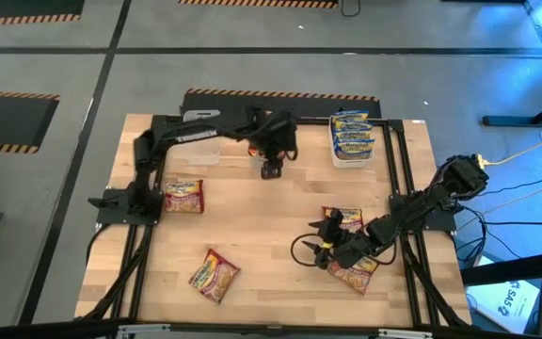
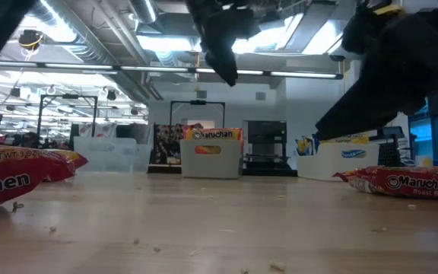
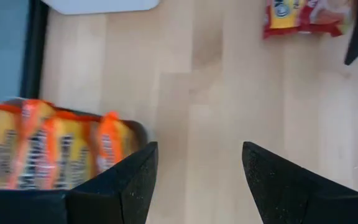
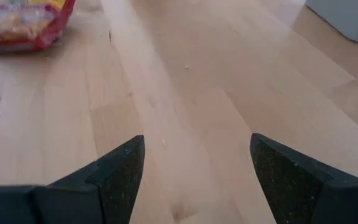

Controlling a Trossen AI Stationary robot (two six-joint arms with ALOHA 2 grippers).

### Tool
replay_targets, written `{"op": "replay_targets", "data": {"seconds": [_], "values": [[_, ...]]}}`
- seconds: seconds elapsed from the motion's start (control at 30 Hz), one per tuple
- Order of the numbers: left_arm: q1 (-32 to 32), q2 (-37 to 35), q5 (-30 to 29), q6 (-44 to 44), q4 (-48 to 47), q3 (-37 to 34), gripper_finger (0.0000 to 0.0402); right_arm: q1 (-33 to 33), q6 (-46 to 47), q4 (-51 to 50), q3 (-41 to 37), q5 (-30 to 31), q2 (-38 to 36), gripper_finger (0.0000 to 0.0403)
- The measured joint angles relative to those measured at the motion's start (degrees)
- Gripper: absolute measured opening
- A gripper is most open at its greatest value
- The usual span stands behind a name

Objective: Sort Maruchan noodles
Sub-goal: Put the red noodle pack into the transparent bin

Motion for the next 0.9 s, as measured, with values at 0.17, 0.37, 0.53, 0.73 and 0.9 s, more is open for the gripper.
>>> {"op": "replay_targets", "data": {"seconds": [0.17,0.37,0.53,0.73,0.9], "values": [[-4.6,-9.8,-1.6,-6.1,16.4,-19.8,0.0228,4.0,-2.4,0.4,0.0,4.7,0.0,0.0280],[-12.4,-20.0,-4.5,-14.0,38.7,-40.0,0.0228,7.2,-4.1,-1.1,0.0,10.4,-2.3,0.0280],[-18.5,-21.6,-4.6,-17.5,57.3,-50.6,0.0228,8.3,0.8,-9.3,0.0,8.9,-8.5,0.0280],[-23.7,-17.7,-4.3,-17.3,76.5,-56.6,0.0228,8.9,22.4,-30.6,0.0,-1.6,-17.6,0.0280],[-26.5,-15.4,-3.5,-16.9,80.9,-56.7,0.0228,8.9,36.3,-48.2,0.0,-4.4,-22.1,0.0280]]}}
